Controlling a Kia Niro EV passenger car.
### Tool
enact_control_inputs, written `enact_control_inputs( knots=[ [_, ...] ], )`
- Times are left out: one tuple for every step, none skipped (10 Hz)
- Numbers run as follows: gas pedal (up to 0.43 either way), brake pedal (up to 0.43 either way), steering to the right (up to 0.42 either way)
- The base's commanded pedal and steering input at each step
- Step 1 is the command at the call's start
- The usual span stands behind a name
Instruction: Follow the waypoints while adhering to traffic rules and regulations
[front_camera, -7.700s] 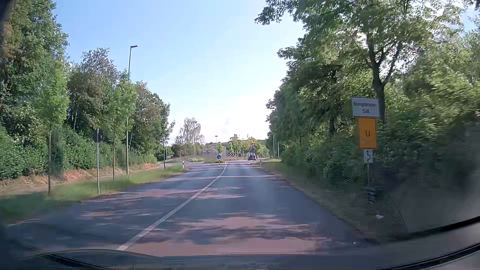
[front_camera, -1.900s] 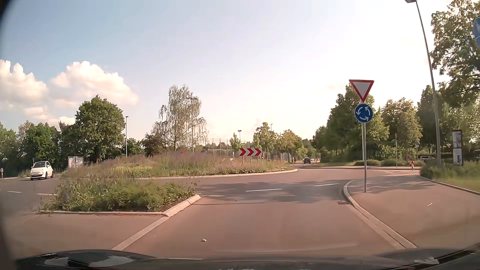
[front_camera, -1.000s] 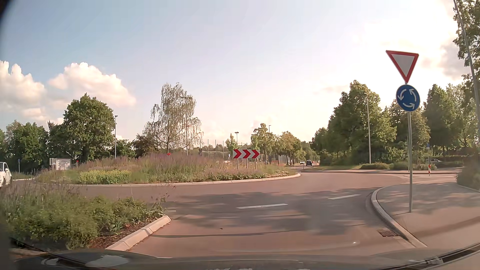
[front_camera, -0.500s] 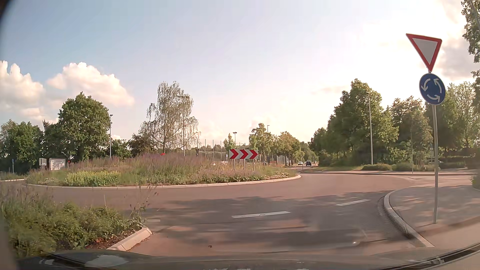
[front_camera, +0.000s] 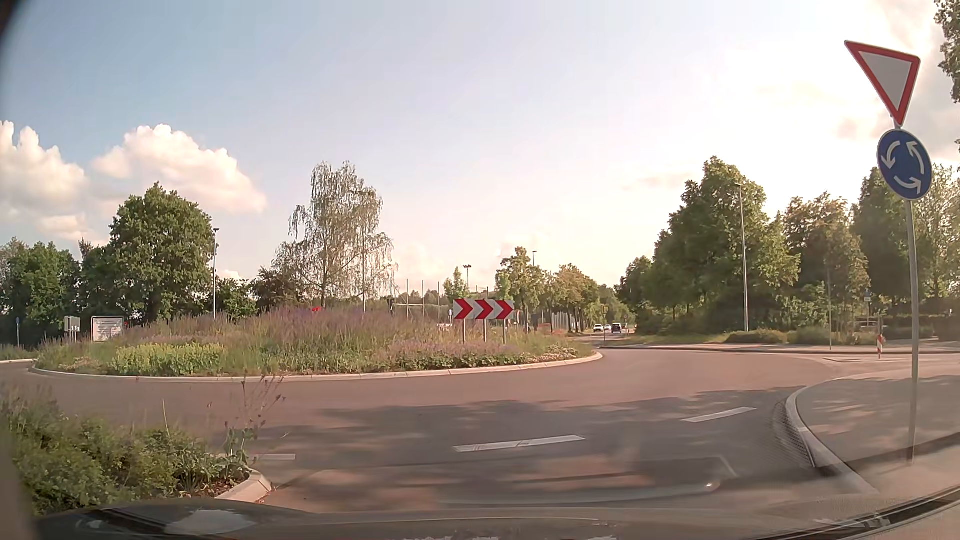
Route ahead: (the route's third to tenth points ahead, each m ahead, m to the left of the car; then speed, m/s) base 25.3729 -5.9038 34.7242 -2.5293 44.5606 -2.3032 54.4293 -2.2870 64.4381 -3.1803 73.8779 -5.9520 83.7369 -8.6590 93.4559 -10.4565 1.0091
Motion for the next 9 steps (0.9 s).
enact_control_inputs(
  knots=[
    [0.0,0.177,0.018],
    [0.0,0.165,0.019],
    [0.0,0.146,0.019],
    [0.0,0.11,0.02],
    [0.0,0.085,0.02],
    [0.0,0.073,0.02],
    [0.0,0.073,0.02],
    [0.0,0.018,0.021],
    [0.0,0.018,0.024]
  ],
)
